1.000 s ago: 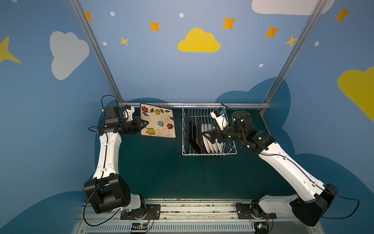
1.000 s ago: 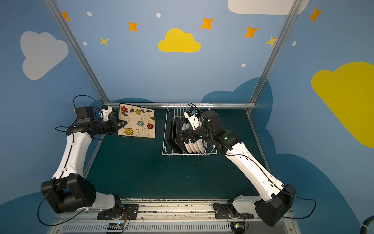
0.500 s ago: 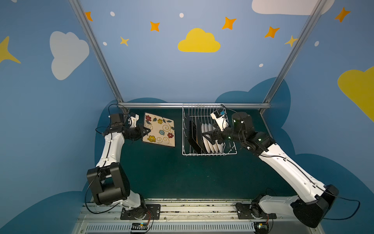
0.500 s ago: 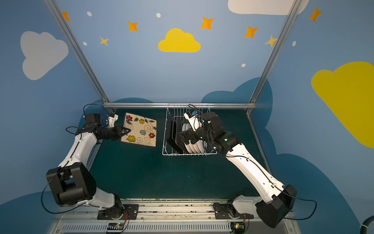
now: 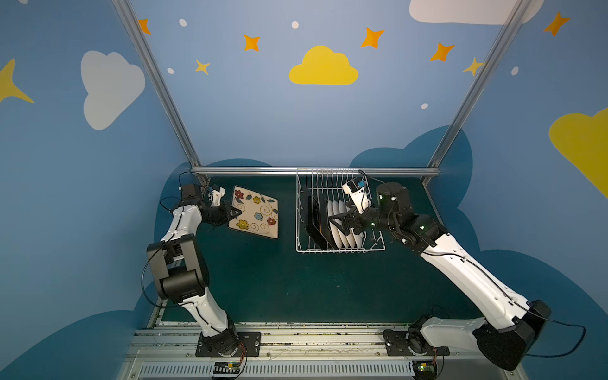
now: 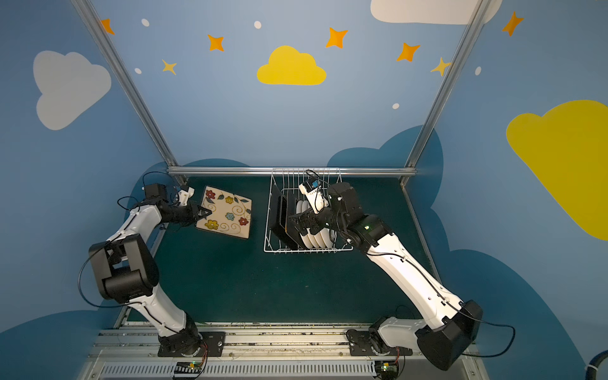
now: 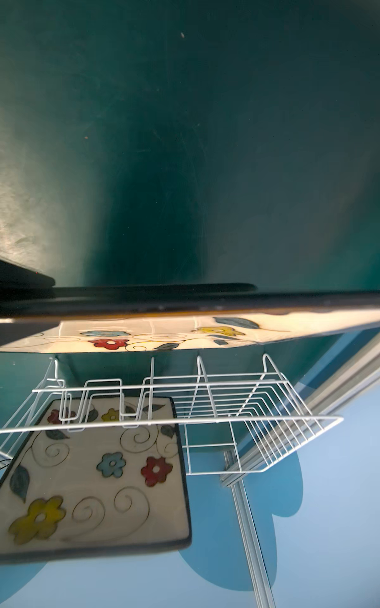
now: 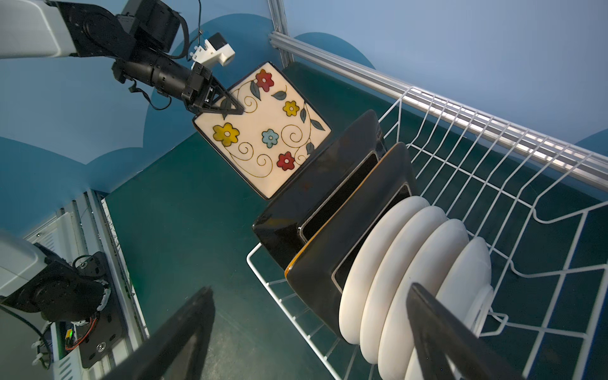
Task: Unload the plates from the dish rack
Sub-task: 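Lower the flower plate flat onto the table beside the rack with the left gripper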
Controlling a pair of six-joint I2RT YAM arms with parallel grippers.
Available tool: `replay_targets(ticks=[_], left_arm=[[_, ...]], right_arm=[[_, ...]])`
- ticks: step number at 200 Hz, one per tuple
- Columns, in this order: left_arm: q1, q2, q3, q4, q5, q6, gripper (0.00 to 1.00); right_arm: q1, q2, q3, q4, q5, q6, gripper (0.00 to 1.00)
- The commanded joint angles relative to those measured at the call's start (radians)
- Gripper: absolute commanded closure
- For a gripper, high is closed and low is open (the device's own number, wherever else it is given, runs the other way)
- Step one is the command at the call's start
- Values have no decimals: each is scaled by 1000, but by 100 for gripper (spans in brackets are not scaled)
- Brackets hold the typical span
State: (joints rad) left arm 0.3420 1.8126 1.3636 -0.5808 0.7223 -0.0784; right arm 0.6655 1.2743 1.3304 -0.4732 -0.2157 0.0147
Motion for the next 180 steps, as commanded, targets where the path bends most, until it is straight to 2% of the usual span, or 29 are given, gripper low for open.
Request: replay_targets(ticks=[1,35,84,150,180], left_arm=[[1,8,37,116,169,-9,97],[1,55,37,157,174,-7,97],[3,152,108,134,173,-6,97],[2,236,122,142,155,-28,97],[4,247,126,139,127,-38,87]], right_arm=[[6,-10,26,-21,22,-2,9],[8,5,49,-39,21,-16,9],[12,10,51,-36,10,-10,9],[20,-14,43,-45,30,-17,9],[22,-13,43,-48,32,-17,9]])
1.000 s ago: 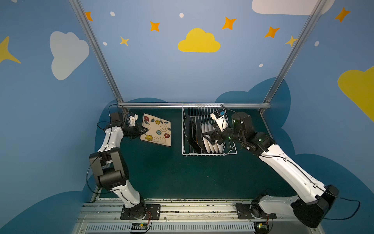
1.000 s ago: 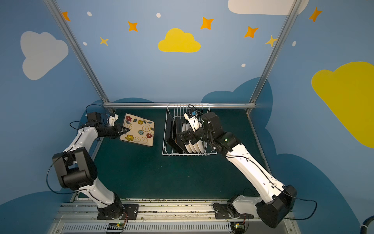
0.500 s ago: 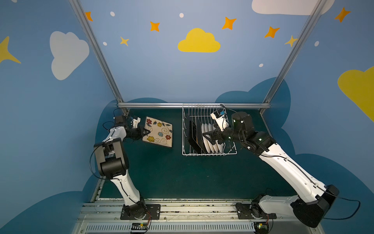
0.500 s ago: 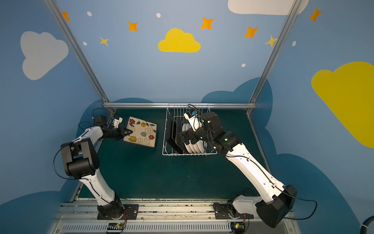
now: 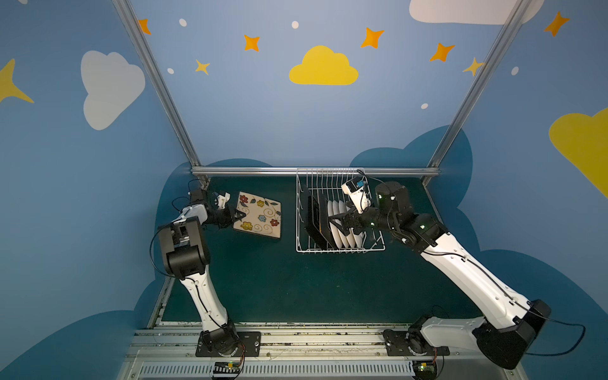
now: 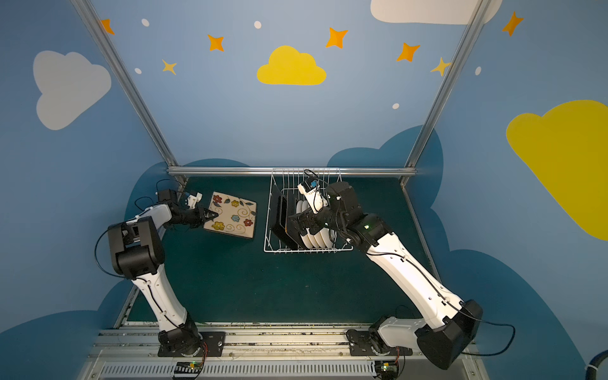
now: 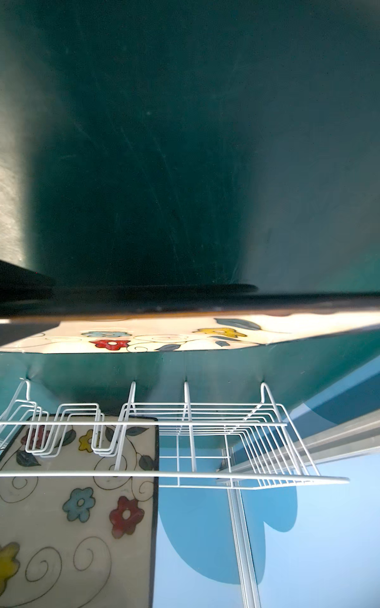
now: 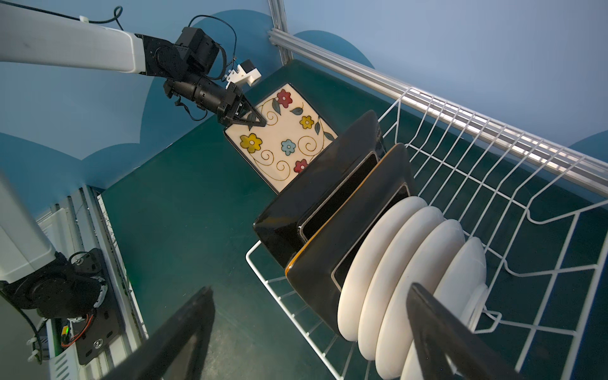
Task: Unload the plates from the dish rack
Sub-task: 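Lower the flower plate flat onto the table beside the rack with the left gripper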
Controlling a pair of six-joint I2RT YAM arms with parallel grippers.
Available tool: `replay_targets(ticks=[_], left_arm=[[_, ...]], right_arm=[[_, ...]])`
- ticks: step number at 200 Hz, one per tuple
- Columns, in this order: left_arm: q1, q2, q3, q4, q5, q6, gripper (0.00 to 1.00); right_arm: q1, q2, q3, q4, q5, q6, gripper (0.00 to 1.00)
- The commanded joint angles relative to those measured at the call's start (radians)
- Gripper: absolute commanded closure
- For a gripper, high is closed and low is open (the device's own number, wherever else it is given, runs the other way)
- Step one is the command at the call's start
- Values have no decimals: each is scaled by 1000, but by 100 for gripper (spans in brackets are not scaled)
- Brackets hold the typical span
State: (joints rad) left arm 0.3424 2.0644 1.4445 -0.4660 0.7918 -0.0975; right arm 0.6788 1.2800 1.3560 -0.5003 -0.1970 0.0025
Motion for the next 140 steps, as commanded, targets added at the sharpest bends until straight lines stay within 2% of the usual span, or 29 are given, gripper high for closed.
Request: replay_targets(ticks=[1,13,32,85,140], left_arm=[[5,-4,45,23,57,-18,86],[7,6,58,11,36,-20,75],[17,27,78,0,31,-26,72],[32,77,114,-26,28,-19,67],[46,143,165,-79,19,0,67]], right_arm=[[9,-18,17,-21,13,-5,9],[10,-18,16,-23,13,-7,9],[12,-17,17,-24,16,-9,9],[14,-16,14,-32,19,-11,9],[16,-3,33,-36,13,-7,9]])
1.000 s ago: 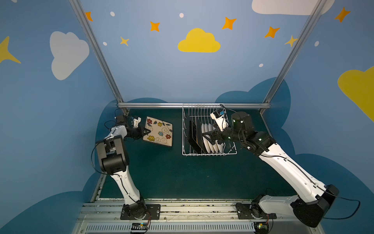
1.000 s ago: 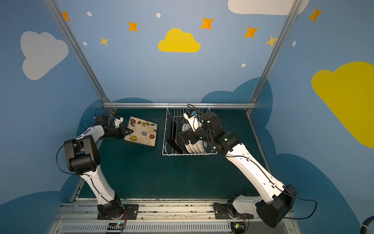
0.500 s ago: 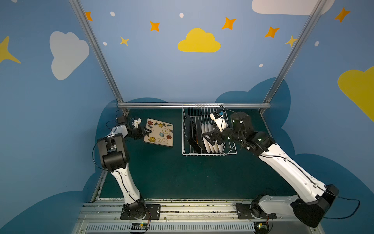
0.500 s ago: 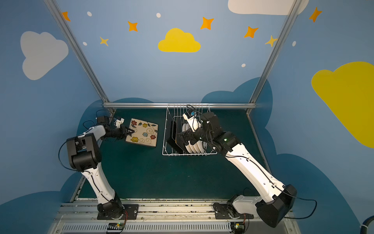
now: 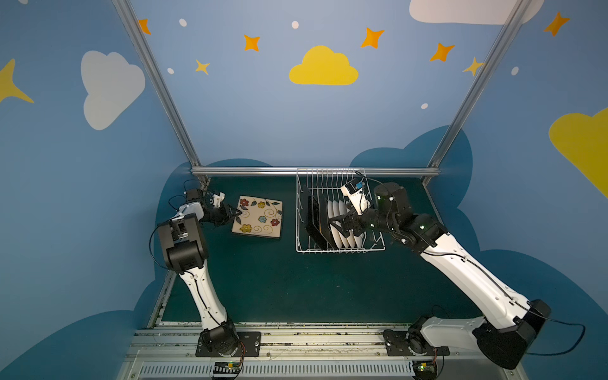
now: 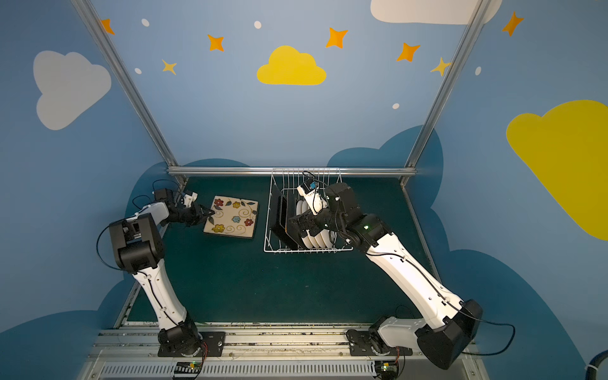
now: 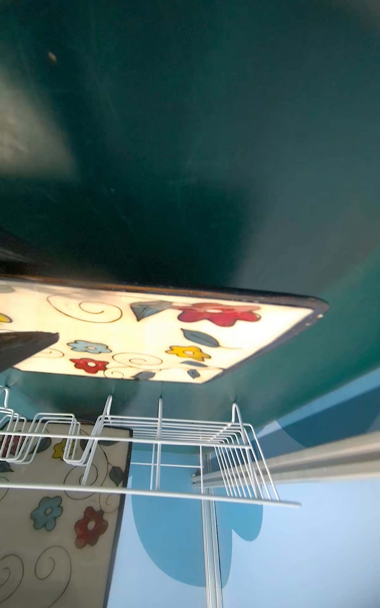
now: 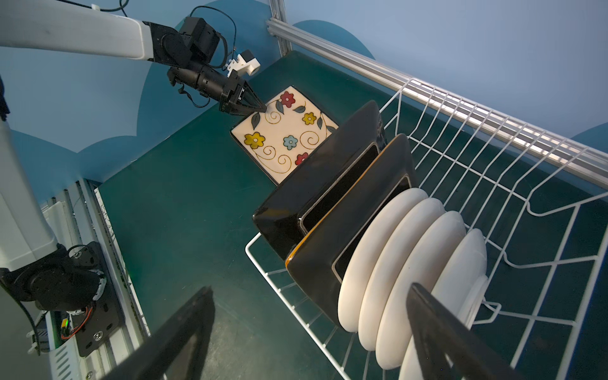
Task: Unload the plates from the dish rack
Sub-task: 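Lower the flower plate flat onto the table beside the rack with the left gripper, then open the left gripper and lift it off the flower plate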
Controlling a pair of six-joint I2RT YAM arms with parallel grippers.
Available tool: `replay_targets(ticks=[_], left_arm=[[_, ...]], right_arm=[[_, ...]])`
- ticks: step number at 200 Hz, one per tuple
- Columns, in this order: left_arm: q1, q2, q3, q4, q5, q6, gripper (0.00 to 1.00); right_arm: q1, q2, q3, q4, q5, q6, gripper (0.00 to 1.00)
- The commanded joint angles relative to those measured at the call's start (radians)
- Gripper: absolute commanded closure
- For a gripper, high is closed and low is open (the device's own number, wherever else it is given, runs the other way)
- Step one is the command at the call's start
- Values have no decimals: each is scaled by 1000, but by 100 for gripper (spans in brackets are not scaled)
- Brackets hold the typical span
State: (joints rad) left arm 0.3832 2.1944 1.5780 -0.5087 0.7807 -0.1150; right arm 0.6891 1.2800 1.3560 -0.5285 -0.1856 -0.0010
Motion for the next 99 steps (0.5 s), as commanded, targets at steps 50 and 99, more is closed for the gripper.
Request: replay_targets(ticks=[50,99], left_arm=[[6,10,23,-45,-32,27,63],[13,23,29,-58,-77,11,58]], right_arm=[[10,12,33,-19,15,-2,9],[16,4,35,-22,30,-8,9]])
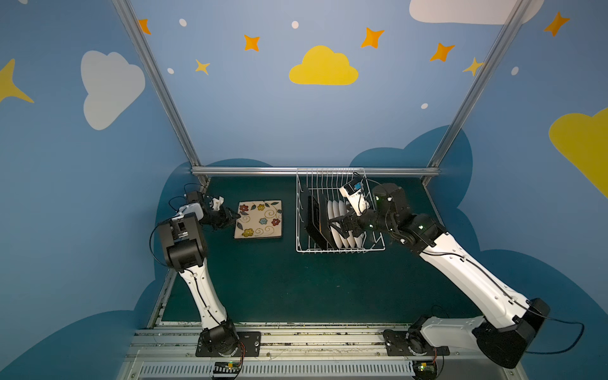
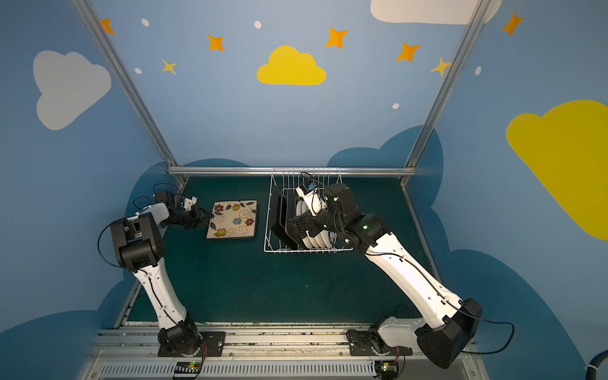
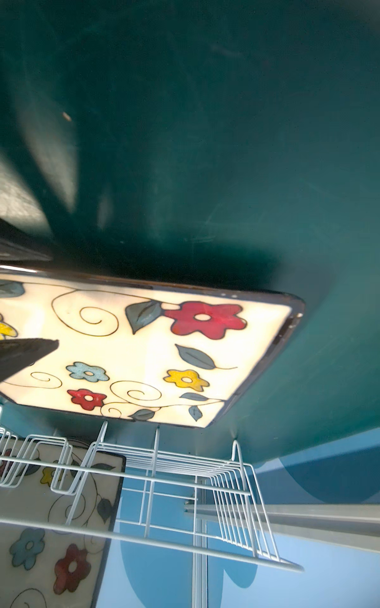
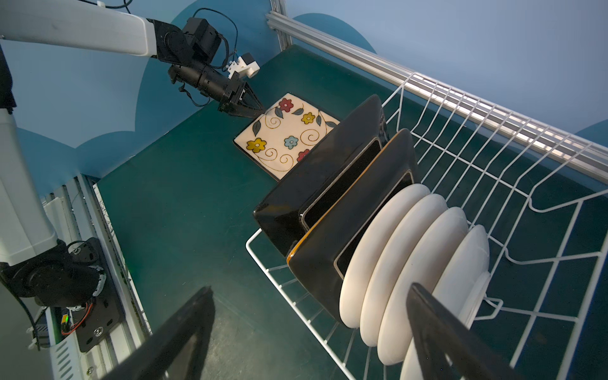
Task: Unload the plates from the dish rack
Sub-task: 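Open the left gripper and lift it off the flower plate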
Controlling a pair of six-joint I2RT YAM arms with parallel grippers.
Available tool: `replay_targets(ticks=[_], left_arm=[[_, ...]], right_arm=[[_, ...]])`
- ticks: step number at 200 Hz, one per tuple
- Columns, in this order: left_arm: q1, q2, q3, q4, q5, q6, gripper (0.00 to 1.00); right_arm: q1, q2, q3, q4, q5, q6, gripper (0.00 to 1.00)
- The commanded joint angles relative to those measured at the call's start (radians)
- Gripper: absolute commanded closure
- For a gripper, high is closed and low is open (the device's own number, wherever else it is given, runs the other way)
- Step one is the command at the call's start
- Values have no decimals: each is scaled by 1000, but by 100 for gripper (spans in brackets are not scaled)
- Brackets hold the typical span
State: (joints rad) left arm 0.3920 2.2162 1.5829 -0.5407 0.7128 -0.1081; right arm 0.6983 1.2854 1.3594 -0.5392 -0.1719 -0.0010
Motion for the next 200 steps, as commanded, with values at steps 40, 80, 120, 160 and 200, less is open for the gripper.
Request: replay_targets(ticks=[40,80,120,160,200], left_arm=[[11,-32,11,-23,-44,-17,42],[11,-150,2,-50,-66,-20,21],[10,-288,-16,-51,-32,-61,12],[-1,-449,-54,-24,-15,-121,1],[-55,-622,-89,-36,10,-195,1]], right_arm=[[9,-6,35,-16,23,-13,9],[9,-16,29,-15,33,-16,9],[10,-27,22,-8,45,-19,9],[13,-29,23,-5,39,-18,9],[18,-39,21,-16,49,-17,9]])
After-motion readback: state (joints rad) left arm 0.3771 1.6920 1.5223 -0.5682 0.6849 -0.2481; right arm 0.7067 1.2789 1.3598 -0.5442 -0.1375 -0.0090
